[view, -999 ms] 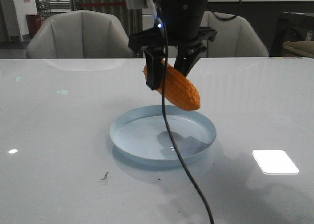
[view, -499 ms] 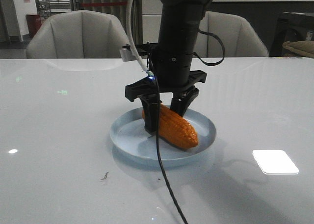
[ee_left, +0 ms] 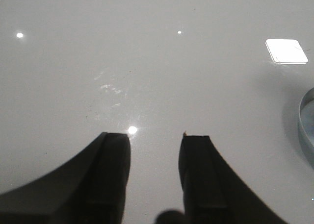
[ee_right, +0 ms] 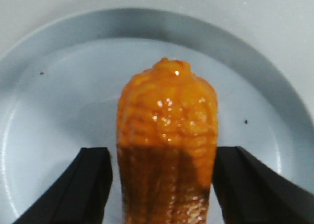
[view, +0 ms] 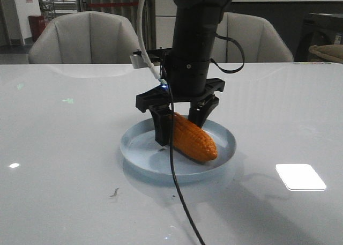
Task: Place corn on plate with both arms
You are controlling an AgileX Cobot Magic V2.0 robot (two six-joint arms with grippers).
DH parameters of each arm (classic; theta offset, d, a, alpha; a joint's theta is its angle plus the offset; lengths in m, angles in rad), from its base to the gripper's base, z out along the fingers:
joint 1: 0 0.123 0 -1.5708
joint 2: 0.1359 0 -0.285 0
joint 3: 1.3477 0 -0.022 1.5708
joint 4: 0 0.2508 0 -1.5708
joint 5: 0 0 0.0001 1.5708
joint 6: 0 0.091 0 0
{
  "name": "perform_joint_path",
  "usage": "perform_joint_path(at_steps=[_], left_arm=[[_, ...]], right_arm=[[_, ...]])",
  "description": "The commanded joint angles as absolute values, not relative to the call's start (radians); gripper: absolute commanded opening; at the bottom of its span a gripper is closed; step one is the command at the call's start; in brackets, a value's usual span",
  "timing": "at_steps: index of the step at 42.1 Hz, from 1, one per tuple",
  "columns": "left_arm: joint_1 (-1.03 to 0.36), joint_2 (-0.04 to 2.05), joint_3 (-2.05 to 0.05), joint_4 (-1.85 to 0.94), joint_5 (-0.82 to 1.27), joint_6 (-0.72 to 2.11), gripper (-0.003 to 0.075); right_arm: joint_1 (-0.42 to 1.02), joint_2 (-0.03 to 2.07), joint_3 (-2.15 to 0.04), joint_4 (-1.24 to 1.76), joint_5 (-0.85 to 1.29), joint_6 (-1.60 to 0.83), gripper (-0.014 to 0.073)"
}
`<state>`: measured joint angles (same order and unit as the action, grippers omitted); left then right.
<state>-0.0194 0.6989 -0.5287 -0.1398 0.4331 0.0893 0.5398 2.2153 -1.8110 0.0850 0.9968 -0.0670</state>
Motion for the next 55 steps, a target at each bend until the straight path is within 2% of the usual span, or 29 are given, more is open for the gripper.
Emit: perform_joint_path(at_steps=[1, 28, 34, 44, 55], left_arm=[[-0.019, 0.693, -0.557, -0.154, 0.371, 0.082, 0.0330], [-0.019, 0.693, -0.557, -0.154, 0.382, 0.082, 0.0330], [-0.019, 0.693, -0.557, -0.154, 0.382, 0.082, 0.0330], [-0.019, 0.693, -0.557, -0.154, 0.382, 0.082, 0.0330], [-0.019, 0.693, -0.557, -0.150, 0.407, 0.082, 0.0330]], right_arm=[[0.539, 2.147, -1.843, 0.093, 0.989, -0.074, 0.0542], [0.539, 2.146, -1.857, 0.068, 1.007, -0.049, 0.0542], [0.539, 2.146, -1.948, 0.000, 1.073, -0.048, 0.0542], [0.529, 2.139, -2.231, -0.067, 1.264, -0.037, 0.0542], [0.458, 1.987, -2.339, 0.064, 1.245, 0.022, 0.0542]])
